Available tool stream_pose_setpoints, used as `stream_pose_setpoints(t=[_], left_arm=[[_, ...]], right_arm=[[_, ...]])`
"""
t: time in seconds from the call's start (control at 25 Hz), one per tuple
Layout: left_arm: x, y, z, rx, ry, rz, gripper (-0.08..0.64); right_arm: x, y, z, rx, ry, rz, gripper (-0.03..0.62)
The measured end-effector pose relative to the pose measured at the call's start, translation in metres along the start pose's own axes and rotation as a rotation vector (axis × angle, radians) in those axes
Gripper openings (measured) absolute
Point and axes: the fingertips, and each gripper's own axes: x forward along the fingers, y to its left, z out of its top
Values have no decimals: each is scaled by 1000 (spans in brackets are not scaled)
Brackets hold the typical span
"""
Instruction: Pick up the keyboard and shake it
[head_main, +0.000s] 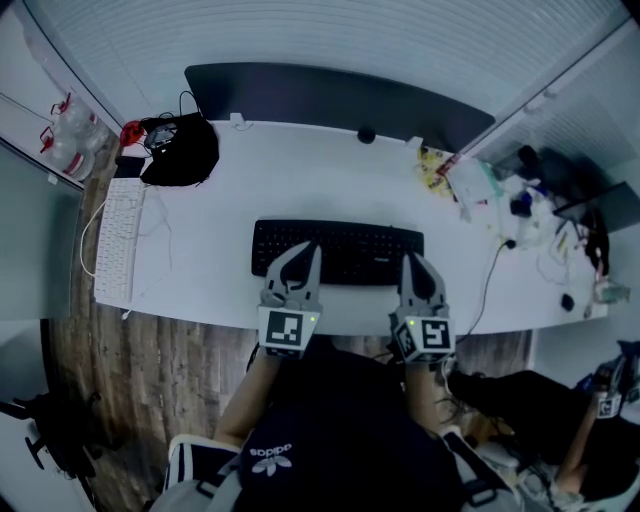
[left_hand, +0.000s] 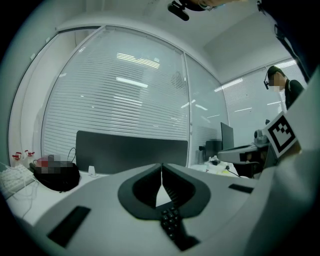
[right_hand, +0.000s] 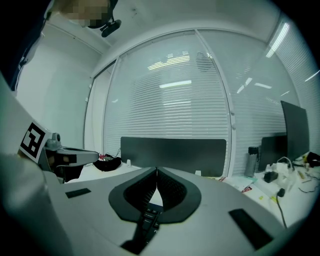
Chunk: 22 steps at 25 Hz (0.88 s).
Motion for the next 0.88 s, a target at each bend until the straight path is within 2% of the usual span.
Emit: stream_pose_setpoints(t=[0.24,0.44,0.52,0.56,0.76,0.88], left_arm=[[4,8,-4,-15,7,4,8],[4,29,-24,-37,73,53,15],[2,44,-42,-38,124,80,87],[0,51,-51,-49,152,97,109],[-10,88,-95,-150,268,188,161],[-14,105,-121,-218,331,228,190]], right_arm=[[2,-5,-1,-5,4,-16,5],[5,-25,-15,15,55,-22,11],[9,-37,-27,45,81,-24,80],[11,-42,-34,53,103,-28,103],[23,-64,-58,39,183,-36,110],[33,-75,-75,44,240,-31,139]])
